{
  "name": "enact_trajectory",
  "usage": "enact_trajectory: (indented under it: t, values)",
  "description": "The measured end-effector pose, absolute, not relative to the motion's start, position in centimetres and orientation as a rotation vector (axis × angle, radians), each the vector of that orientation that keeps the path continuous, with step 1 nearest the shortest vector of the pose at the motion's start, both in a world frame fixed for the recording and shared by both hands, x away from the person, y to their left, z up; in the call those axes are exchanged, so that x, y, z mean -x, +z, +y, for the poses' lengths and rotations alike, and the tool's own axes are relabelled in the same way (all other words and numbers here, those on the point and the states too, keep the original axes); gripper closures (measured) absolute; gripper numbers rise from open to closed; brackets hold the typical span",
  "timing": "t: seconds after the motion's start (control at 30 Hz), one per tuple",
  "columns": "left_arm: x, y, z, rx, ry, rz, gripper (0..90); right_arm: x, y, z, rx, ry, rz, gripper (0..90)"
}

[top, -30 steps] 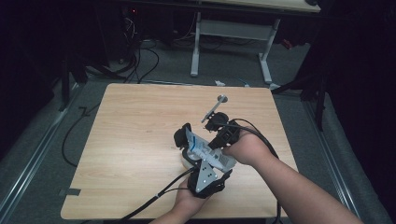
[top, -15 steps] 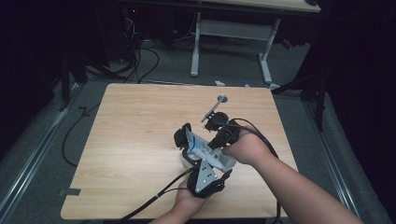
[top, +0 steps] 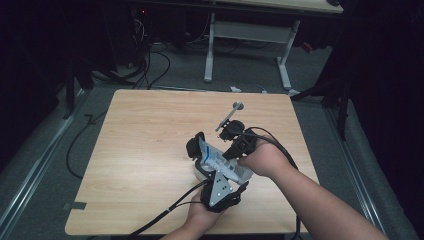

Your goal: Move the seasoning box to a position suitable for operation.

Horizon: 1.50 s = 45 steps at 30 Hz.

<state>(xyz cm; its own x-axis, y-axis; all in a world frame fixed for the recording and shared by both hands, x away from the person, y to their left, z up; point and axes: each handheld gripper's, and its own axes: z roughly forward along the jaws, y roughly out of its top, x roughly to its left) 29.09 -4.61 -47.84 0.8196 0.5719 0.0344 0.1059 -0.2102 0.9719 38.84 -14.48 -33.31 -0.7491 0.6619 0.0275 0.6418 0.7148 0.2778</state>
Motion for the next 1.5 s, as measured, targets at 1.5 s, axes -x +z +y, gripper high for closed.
enact_trajectory:
  t: [1.5]
  values:
    - [-28.5,-49.1,-4.3,-1.760,0.479,0.515,52.8,-38.5,-33.6,-14.9,-1.080,0.403,2.861,90.0]
